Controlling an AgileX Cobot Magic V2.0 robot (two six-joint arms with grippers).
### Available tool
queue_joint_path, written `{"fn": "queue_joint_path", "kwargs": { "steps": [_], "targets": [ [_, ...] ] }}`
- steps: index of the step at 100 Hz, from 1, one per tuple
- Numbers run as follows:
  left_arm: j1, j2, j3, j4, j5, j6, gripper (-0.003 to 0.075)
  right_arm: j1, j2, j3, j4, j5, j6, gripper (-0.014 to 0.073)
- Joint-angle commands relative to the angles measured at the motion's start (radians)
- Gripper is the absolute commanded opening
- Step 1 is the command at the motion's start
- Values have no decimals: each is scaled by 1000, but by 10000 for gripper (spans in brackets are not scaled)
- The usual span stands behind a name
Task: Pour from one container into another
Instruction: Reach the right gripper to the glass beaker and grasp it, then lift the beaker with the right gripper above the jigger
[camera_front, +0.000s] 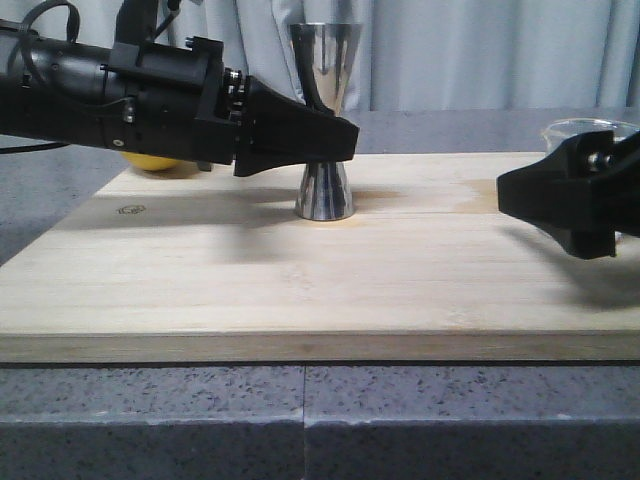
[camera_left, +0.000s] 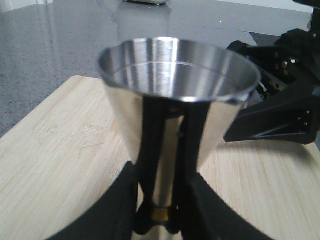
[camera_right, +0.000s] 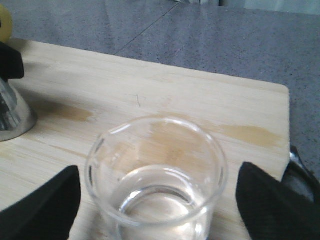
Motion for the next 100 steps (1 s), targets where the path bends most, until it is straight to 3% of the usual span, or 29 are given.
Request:
{"fn": "queue_joint_path", "kwargs": {
  "steps": [1,26,40,71,100],
  "targets": [
    [-9,-38,-27,-76,100,2,104,1,1,-22,-9,-96,10,561],
    [-9,-38,-27,-76,100,2,104,1,4,-22,-9,-108,12,330],
    [-9,-38,-27,-76,100,2,104,1,4,-22,-9,-108,12,251],
    [-9,-38,-27,-76,100,2,104,1,4,-62,-19,-106,-2,237],
    [-9,-38,-27,-76,100,2,104,-1,4,-232,-101,82,-33,237]
  ]
}}
